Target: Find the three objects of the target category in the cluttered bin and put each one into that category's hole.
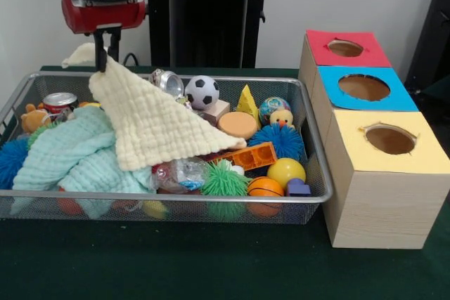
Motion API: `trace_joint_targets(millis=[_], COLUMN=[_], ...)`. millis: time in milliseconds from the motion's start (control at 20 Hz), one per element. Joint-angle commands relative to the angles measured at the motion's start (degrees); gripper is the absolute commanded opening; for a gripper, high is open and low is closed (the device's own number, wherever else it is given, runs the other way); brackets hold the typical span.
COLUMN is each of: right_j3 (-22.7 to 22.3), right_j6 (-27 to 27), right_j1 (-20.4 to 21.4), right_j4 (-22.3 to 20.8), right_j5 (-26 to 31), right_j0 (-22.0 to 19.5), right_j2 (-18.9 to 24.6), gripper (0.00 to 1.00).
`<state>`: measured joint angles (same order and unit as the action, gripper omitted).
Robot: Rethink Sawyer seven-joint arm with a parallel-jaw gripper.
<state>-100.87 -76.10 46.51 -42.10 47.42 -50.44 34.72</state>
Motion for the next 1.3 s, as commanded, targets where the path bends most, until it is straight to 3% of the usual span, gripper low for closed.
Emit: trace_joint_targets(millis=[50, 100, 350, 850, 1300], right_j3=[-1.2, -1.9, -2.0, -1.5, 1.7], right_j6=[20.3, 18.2, 18.7, 22.3, 26.2], right_j1=[-1.3, -0.9, -1.1, -2.2, -5.4], right_j4=[-3.4, -3.2, -3.3, -2.6, -6.0], right_j5=[5.4, 5.3, 5.3, 6.7, 10.1], right_j0=[-2.0, 0.1, 0.4, -2.2, -2.9], right_j2=[3.2, 3.2, 3.4, 4.6, 2.9], gripper=[0.00, 0.00, 0.00, 0.00, 0.00])
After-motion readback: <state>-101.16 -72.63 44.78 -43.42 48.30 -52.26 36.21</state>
